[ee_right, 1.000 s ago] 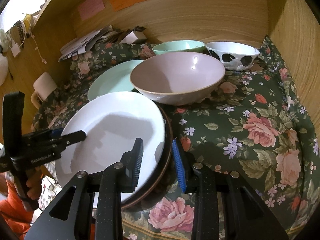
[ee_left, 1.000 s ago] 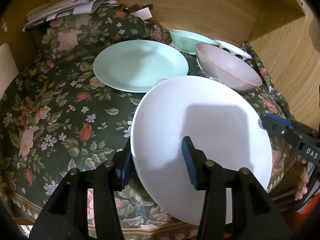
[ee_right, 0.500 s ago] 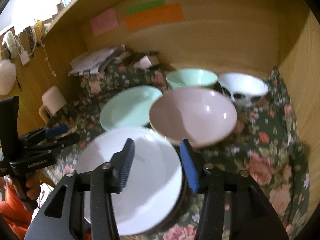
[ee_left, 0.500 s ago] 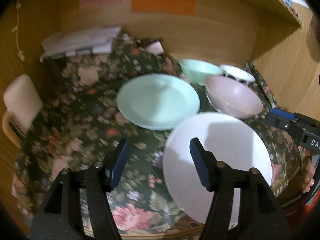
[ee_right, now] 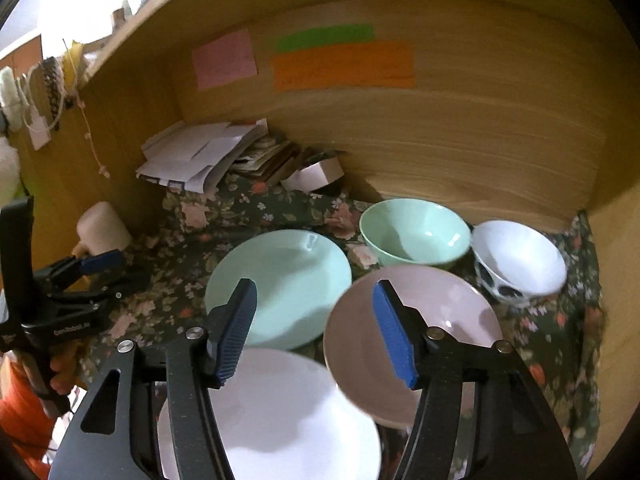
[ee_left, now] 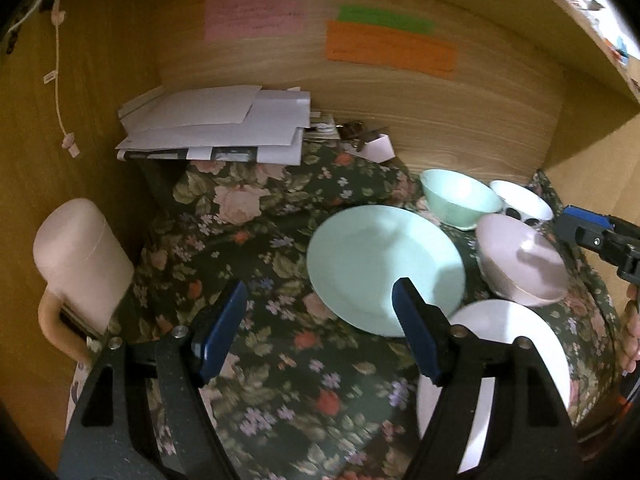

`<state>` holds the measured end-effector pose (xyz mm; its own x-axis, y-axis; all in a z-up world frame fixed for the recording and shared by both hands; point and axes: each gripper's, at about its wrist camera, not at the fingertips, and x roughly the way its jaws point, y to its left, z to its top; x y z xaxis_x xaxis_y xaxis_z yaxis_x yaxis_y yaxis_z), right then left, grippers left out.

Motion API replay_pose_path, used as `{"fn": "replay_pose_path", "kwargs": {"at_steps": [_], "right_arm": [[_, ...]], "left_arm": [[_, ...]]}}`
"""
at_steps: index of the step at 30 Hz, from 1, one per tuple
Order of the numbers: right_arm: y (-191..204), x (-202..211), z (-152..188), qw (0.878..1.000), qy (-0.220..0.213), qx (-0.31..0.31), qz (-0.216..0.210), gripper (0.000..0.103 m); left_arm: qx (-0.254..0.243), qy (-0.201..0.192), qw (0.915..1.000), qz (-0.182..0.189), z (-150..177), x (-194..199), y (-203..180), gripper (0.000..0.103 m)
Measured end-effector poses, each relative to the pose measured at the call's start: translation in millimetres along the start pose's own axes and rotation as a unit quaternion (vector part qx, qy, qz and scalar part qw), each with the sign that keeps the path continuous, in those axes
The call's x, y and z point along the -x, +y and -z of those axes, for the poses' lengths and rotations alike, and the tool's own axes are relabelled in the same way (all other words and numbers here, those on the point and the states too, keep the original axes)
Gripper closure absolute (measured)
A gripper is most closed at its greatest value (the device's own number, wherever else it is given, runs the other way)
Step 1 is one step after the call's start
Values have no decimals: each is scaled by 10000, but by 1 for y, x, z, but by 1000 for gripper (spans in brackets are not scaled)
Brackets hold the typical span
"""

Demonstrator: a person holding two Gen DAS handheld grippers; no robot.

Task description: Organize plates and bowls

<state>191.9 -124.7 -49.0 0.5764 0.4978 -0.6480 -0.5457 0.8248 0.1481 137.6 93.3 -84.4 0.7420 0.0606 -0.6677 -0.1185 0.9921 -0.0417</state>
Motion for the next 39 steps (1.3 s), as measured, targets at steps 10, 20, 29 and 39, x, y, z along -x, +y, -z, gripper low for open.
{"fn": "replay_pose_path", "kwargs": {"at_steps": [10, 20, 29, 39], "right_arm": [[-3, -74, -22, 9973, 726, 66, 28, 46], [-17, -138, -30, 9854, 1700, 122, 17, 61], [-21, -168, -36, 9743, 2221, 309, 236, 73], [-17, -200, -38, 9610, 2715, 406, 335, 80]], "left_arm": [[90, 492, 9986, 183, -14, -54, 12, 28], [77, 1110, 9930, 399, -14, -109, 15, 28], [65, 1205, 9910, 578, -9, -127, 13, 34], [54, 1321, 9877, 831, -2, -135, 11, 53]]}}
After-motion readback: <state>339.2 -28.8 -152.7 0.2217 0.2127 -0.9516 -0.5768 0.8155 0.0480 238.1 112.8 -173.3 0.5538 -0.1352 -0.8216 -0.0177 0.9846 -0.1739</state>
